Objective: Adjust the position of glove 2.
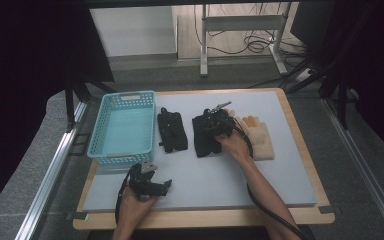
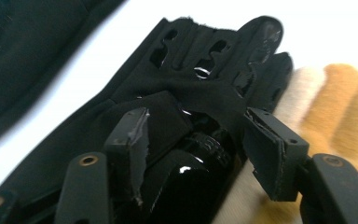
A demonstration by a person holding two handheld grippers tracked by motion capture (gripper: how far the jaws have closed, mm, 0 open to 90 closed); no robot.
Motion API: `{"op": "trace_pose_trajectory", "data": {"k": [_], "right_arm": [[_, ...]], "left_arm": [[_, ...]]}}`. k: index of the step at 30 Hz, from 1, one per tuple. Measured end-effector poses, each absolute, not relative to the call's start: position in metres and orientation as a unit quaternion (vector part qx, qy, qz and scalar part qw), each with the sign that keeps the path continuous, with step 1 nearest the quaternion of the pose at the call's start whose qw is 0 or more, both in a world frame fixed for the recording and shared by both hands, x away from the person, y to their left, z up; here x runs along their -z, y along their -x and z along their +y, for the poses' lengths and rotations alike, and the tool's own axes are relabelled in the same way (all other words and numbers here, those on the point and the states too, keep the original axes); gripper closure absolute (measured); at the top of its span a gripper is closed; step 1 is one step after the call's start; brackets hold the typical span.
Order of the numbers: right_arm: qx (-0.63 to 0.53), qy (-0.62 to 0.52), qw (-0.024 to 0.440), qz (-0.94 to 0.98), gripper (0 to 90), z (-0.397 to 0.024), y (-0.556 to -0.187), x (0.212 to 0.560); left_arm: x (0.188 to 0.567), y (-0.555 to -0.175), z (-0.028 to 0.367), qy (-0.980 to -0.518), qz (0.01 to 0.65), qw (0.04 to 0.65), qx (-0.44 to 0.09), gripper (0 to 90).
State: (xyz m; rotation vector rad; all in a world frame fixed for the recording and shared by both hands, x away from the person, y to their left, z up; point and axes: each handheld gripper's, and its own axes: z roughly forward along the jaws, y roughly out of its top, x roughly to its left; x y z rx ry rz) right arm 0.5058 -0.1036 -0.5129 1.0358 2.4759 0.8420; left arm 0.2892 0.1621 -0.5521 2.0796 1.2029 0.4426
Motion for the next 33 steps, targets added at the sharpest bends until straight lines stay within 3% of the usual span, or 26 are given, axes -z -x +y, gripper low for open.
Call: {"op": "trace_pose_trajectory", "data": {"k": [1,2,8,20,33], "right_arm": [[-0.295,-0.363,0.164,0.868,42.5,-0.104,-0.506,0.513],[-0.297,-0.362,0.16,0.869,51.8,-0.101,-0.507,0.515],[-0.33,-0.374,0.118,0.859,80.3,-0.106,-0.506,0.52],[-0.362,-0.378,0.102,0.846,83.3,-0.112,-0.495,0.5],[-0.417,-0.346,0.077,0.837,83.2,-0.131,-0.433,0.462]], "left_arm": [[0.552,-0.289,0.162,-0.8,0.463,0.342,-0.17,3.2],[0.552,-0.289,0.162,-0.8,0.463,0.342,-0.17,3.2],[0.552,-0.289,0.162,-0.8,0.463,0.342,-0.17,3.1],[0.552,-0.289,0.162,-0.801,0.463,0.34,-0.17,3.1],[0.552,-0.289,0.162,-0.8,0.463,0.342,-0.17,3.2]]}}
